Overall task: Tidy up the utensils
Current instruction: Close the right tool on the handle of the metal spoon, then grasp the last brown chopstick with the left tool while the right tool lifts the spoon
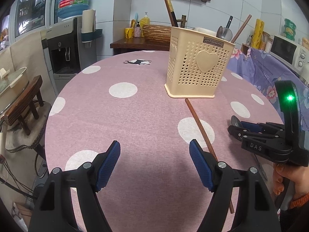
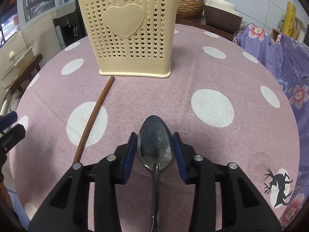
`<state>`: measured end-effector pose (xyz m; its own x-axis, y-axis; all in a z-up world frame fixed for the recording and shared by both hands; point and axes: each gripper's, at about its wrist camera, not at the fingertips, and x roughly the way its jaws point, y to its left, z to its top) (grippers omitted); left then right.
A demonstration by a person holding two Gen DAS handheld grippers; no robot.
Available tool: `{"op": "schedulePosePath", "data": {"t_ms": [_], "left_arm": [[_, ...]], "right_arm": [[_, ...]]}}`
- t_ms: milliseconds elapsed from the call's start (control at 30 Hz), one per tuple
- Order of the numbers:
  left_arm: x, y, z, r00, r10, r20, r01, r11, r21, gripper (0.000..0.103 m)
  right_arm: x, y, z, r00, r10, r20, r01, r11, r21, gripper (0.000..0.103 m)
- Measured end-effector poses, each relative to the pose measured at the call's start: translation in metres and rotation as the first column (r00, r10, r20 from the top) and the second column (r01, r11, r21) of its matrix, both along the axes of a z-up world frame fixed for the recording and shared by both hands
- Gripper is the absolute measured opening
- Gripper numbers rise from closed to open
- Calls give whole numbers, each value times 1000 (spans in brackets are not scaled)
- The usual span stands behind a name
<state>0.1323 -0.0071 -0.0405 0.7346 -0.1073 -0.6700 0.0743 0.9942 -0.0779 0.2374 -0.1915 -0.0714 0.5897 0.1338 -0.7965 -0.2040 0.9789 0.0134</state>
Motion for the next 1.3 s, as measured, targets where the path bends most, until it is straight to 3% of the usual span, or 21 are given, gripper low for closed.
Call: {"op": "schedulePosePath", "data": {"t_ms": [167,367,500,700,933,1200,1300], "left_arm": [[4,-9,-3,1000,-24,-16,24,1000,6,73],[21,-30,-2,995,-93,-44,93,996,-7,73],[37,-50,-2,989,-134,-63,134,991,4,73],[76,-71,-7,985,-132,-115,135,991,21,57],[121,-85,-22,978,-71,-196,77,997,22,29],[125,-99,-29,981,-37,-190,52,996,75,24],[123,-100,-30,984,-25,-178,44,994,104,13]], "right_arm": [[-9,-8,14,999,-4,44,2,999,51,38],[-37,-29,62,989,-30,143,5,985,172,38],[-55,-38,86,978,-36,205,-3,982,187,38],[-70,-48,98,969,-52,240,-2,976,219,38],[-76,-51,99,964,-57,258,-2,975,224,38],[-80,-51,98,964,-54,260,-7,974,226,38],[-80,-51,96,965,-53,257,-7,974,228,38]]}}
